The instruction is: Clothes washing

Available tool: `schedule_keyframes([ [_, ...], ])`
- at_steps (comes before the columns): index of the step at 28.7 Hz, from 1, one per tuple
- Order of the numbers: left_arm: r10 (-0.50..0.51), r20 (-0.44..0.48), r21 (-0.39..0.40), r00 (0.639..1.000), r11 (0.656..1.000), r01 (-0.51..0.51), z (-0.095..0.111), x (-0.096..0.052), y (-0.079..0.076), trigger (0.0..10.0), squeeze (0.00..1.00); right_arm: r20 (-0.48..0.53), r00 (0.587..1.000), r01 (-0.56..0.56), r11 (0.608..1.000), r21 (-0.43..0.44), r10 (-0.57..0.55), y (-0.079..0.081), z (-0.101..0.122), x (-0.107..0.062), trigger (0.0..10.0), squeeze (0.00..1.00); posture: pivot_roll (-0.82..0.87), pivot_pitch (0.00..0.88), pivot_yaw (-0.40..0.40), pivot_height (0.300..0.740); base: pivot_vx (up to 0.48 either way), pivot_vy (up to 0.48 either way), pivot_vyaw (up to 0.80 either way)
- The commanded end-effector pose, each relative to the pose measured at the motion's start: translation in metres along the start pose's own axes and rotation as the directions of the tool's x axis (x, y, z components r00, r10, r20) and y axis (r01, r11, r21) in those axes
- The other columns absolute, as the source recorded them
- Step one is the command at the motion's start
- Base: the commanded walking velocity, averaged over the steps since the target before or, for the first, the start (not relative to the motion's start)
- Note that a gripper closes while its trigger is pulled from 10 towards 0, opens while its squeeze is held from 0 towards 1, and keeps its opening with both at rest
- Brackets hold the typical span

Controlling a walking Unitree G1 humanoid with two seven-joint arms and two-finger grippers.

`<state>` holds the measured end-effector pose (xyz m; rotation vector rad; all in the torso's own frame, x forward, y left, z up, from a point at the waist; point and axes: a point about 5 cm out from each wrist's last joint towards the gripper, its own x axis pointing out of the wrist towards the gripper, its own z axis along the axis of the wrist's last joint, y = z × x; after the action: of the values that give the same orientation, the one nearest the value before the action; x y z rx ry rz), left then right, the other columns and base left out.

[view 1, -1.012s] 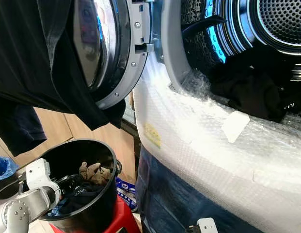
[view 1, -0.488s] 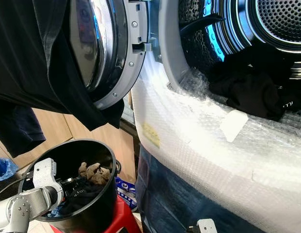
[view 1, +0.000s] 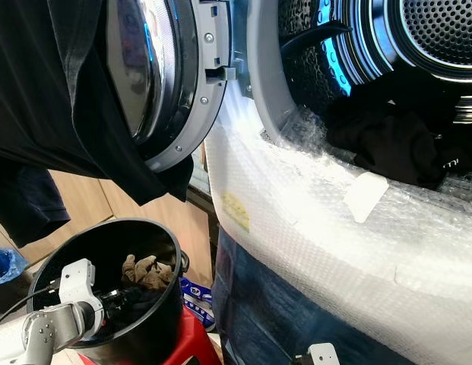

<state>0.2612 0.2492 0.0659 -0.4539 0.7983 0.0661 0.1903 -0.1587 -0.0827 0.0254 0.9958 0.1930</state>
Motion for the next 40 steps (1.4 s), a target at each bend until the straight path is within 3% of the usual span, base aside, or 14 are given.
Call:
schedule_keyframes([
  [1, -0.021, -0.009, -0.014, 1.0, 1.0, 0.021, 0.0, 0.002, -0.003, 10.0, 0.0, -0.017, 1.0, -0.008, 1.0, -0.015, 0.008, 0.002, -0.002, 0.0, 10.0, 0.0, 0.17, 0.0, 0.026, 0.74, 0.0, 0.0, 0.0],
  [4, -0.028, -0.017, -0.003, 0.999, 1.0, 0.028, -0.002, 0.004, -0.005, 10.0, 0.0, -0.018, 1.0, -0.008, 1.0, -0.019, 0.008, 0.001, -0.003, 0.0, 10.0, 0.0, 0.18, 0.0, 0.023, 0.74, 0.0, 0.0, 0.0],
  [5, -0.028, -0.017, -0.001, 0.999, 1.0, 0.028, -0.002, 0.004, -0.006, 6.5, 0.0, -0.019, 1.0, -0.008, 1.0, -0.02, 0.008, 0.001, -0.003, 0.0, 10.0, 0.0, 0.18, 0.0, 0.022, 0.74, 0.0, 0.0, 0.0],
  [6, -0.032, -0.017, 0.006, 0.999, 0.999, 0.033, -0.002, 0.004, -0.006, 4.4, 0.0, -0.022, 1.0, -0.009, 0.999, -0.031, 0.008, 0.001, -0.003, 0.0, 10.0, 0.0, 0.17, 0.0, 0.023, 0.74, 0.0, 0.0, 0.0],
  [7, -0.042, -0.016, 0.013, 0.999, 0.999, 0.042, -0.001, 0.004, -0.008, 0.5, 0.0, -0.028, 1.0, -0.01, 0.999, -0.047, 0.009, 0.002, -0.003, 0.0, 10.0, 0.0, 0.17, 0.0, 0.024, 0.74, 0.0, 0.0, 0.0],
  [8, -0.069, -0.014, 0.029, 0.998, 0.997, 0.069, 0.0, 0.003, -0.014, 0.0, 0.0, -0.03, 0.999, -0.024, 0.998, -0.064, 0.022, 0.004, -0.004, 0.0, 10.0, 0.0, 0.18, 0.0, 0.02, 0.74, 0.0, 0.0, 0.0],
  [13, -0.101, -0.012, 0.048, 0.995, 0.994, 0.102, 0.0, 0.002, -0.022, 0.0, 0.0, -0.037, 0.999, -0.03, 0.996, -0.079, 0.027, 0.004, -0.005, 0.0, 10.0, 0.0, 0.18, 0.0, 0.015, 0.74, 0.0, 0.0, 0.0],
  [24, -0.111, -0.004, 0.07, 0.994, 0.991, 0.111, -0.002, -0.002, -0.023, 0.0, 0.0, -0.04, 0.999, -0.032, 0.995, -0.093, 0.029, 0.004, -0.004, 0.0, 10.0, 0.0, 0.2, 0.0, 0.007, 0.74, 0.0, 0.0, 0.0],
  [27, -0.11, 0.003, 0.087, 0.994, 0.99, 0.11, -0.001, -0.003, -0.023, 0.0, 0.0, -0.019, 1.0, 0.004, 0.999, -0.039, -0.004, -0.003, 0.002, 0.0, 10.0, 0.0, 0.2, 0.0, 0.007, 0.74, 0.0, 0.0, 0.0],
  [40, -0.12, -0.023, 0.134, 0.992, 0.983, 0.122, -0.008, -0.005, -0.027, 0.0, 0.0, -0.009, 1.0, 0.027, 0.998, -0.05, -0.028, -0.013, 0.008, -0.002, 10.0, 0.0, 0.2, 0.0, 0.015, 0.74, 0.0, 0.0, 0.0],
])
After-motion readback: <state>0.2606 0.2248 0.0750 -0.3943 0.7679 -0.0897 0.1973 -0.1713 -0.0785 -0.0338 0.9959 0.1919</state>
